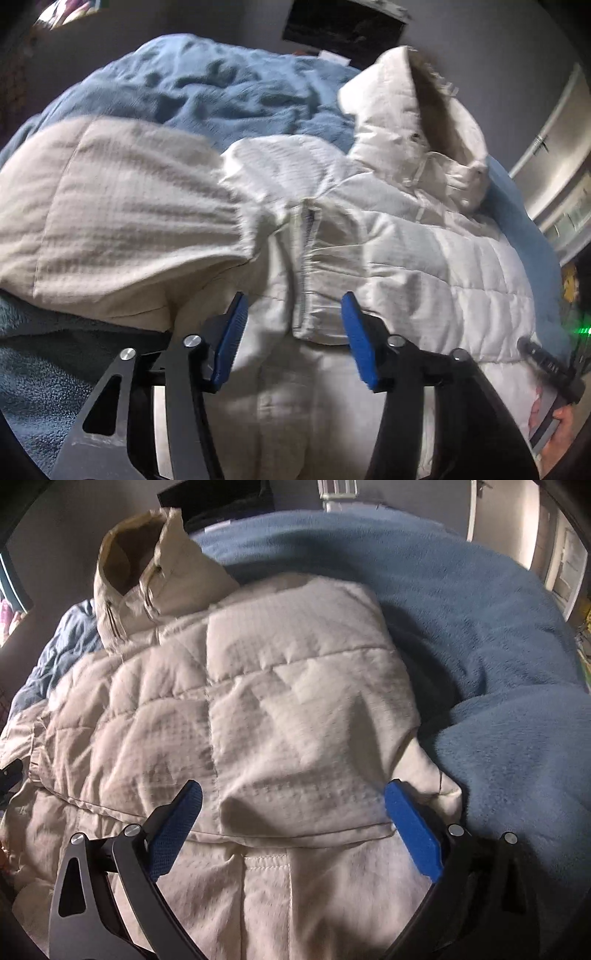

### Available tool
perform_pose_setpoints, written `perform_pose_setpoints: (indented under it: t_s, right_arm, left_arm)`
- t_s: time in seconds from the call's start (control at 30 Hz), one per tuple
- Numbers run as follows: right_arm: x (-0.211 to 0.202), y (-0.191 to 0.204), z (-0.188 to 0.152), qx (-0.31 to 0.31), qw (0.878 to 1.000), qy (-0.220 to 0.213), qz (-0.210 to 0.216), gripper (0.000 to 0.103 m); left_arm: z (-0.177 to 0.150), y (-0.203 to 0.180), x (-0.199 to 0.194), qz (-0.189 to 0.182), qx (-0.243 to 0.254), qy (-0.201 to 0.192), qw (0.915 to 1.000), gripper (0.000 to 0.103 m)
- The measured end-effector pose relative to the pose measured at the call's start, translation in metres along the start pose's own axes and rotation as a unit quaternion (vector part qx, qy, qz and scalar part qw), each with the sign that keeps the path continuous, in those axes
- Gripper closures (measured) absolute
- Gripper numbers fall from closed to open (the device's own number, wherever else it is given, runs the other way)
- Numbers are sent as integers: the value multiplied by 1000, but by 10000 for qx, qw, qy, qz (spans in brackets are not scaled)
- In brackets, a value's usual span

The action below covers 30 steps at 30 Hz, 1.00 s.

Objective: Fold large clothes

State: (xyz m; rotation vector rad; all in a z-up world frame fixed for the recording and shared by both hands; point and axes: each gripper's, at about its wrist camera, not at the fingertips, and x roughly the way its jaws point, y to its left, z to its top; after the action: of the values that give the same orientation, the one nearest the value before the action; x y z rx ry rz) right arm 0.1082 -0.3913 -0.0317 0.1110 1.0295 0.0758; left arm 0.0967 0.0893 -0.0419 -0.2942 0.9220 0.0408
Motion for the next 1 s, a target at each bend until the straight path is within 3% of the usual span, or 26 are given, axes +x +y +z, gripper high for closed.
perform_pose_setpoints:
  t_s: [0.1,0.17,0.27,0.33,0.37,0.4,0.43,0.7,0.8,0.87,1.0]
  right_arm:
    - [-15,10,-1,-49,9996,-214,-151,8]
    - [-18,18,-4,-162,9997,-187,-90,8]
    - [-20,24,-5,-315,9992,-147,-194,8]
    - [-23,21,-5,-271,9994,-145,-179,8]
    - [-23,20,-4,-220,9995,-146,-156,8]
    - [-22,19,-3,-181,9997,-140,-132,8]
    - [-22,17,-4,-134,9998,-129,-104,8]
    - [-20,15,-5,-105,9999,-73,-94,8]
    - [-18,14,-4,-91,9999,-36,-74,8]
    - [-15,15,-3,-98,9999,-3,-81,8]
    - [-12,16,-3,-116,9999,49,-93,7]
  left_arm:
    - [-2,-24,0,-86,573,-67,9983,38]
    - [-4,-39,14,-223,907,119,9956,35]
    - [-3,-33,33,-345,686,407,9962,37]
    - [-2,-18,35,-522,327,461,9970,51]
    - [-1,-10,34,-543,154,467,9973,69]
    - [0,-5,32,-591,58,469,9971,78]
    - [1,2,29,-766,-84,449,9960,80]
    - [24,14,28,-1612,-33,347,9863,76]
    - [29,22,38,-1310,-122,390,9905,66]
    - [33,28,42,-1423,-235,387,9888,59]
    - [42,24,46,-1448,28,283,9891,58]
